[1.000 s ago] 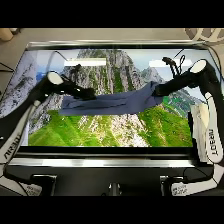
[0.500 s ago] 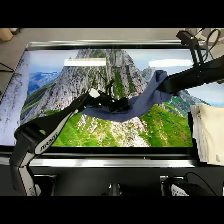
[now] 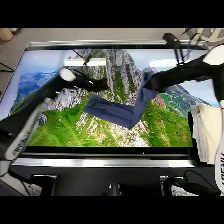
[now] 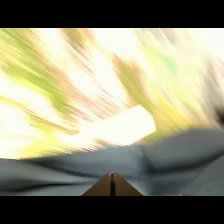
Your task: Fold the shirts.
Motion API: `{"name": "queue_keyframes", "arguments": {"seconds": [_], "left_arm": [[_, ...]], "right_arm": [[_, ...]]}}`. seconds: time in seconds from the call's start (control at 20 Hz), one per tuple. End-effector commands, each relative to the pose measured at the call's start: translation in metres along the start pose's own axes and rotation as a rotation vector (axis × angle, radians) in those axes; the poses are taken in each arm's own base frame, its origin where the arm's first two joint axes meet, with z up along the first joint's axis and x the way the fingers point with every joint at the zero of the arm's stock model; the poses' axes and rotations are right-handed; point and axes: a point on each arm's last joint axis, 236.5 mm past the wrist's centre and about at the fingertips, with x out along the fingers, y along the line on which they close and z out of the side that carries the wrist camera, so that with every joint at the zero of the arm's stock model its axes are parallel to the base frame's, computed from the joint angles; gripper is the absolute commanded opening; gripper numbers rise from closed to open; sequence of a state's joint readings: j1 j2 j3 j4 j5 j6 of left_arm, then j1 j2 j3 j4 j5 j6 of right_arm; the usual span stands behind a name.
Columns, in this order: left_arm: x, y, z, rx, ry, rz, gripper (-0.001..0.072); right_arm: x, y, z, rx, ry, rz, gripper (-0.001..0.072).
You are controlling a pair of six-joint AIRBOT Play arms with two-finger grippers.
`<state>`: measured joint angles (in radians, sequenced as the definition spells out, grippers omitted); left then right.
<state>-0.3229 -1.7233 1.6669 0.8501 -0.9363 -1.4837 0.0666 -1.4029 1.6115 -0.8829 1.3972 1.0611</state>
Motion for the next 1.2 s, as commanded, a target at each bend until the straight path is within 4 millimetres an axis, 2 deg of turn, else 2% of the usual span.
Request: {"name": "queue_keyframes", "arguments": {"seconds": [0.0,0.1,0.15,0.2,0.25,0.3,0.35,0.45,0.55,0.6,0.65,0.7,0.75,0.8,0.9,0.95,1.05,1.15], "left_arm": [[-0.168,0.091,0.059,0.012,-0.205,0.345,0.002],[-0.249,0.102,0.069,-0.02,-0.316,0.411,0.0021],[-0.28,0.1,0.07,-0.025,-0.366,0.431,0.0021],[-0.307,0.095,0.071,-0.021,-0.413,0.447,0.0021],[-0.326,0.088,0.069,-0.015,-0.446,0.457,0.0021],[-0.338,0.081,0.066,-0.003,-0.462,0.463,0.0021],[-0.347,0.074,0.062,0.012,-0.468,0.469,0.0021],[-0.351,0.067,0.056,0.045,-0.454,0.479,0.0021],[-0.349,0.069,0.052,0.041,-0.44,0.48,0.0021],[-0.345,0.073,0.051,0.041,-0.43,0.481,0.0021],[-0.34,0.077,0.047,0.038,-0.414,0.482,0.0021],[-0.335,0.082,0.043,0.028,-0.398,0.482,0.0022],[-0.331,0.087,0.039,0.018,-0.383,0.483,0.0021],[-0.326,0.091,0.035,0.016,-0.366,0.484,0.0022],[-0.319,0.097,0.029,0.002,-0.346,0.484,0.0021],[-0.318,0.097,0.028,0.0,-0.34,0.483,0.0022],[-0.316,0.095,0.028,0.003,-0.339,0.48,0.0022],[-0.313,0.091,0.028,0.011,-0.334,0.469,0.0021]], "right_arm": [[0.087,0.022,0.026,-0.027,-0.052,0.11,0.0023],[0.152,0.04,0.017,-0.012,-0.015,0.164,0.0024],[0.184,0.048,0.007,0.006,0.014,0.19,0.0025],[0.214,0.056,-0.005,0.032,0.043,0.218,0.0058],[0.234,0.061,-0.015,0.067,0.066,0.25,0.021],[0.244,0.063,-0.021,0.107,0.081,0.283,0.0461],[0.245,0.062,-0.027,0.115,0.1,0.302,0.0567],[0.222,0.037,-0.037,0.093,0.154,0.265,0.057],[0.177,-0.015,-0.051,0.099,0.223,0.149,0.0573],[0.146,-0.046,-0.067,0.12,0.284,0.074,0.064],[0.118,-0.075,-0.086,0.154,0.348,0.0,0.067],[0.091,-0.1,-0.112,0.21,0.432,-0.068,0.067],[0.075,-0.111,-0.135,0.26,0.493,-0.097,0.067],[0.073,-0.114,-0.154,0.311,0.514,-0.097,0.067],[0.099,-0.099,-0.174,0.396,0.471,-0.039,0.0675],[0.117,-0.089,-0.175,0.453,0.42,0.008,0.0692],[0.147,-0.077,-0.163,0.557,0.292,0.065,0.0698],[0.164,-0.071,-0.154,0.594,0.229,0.075,0.0696]]}}
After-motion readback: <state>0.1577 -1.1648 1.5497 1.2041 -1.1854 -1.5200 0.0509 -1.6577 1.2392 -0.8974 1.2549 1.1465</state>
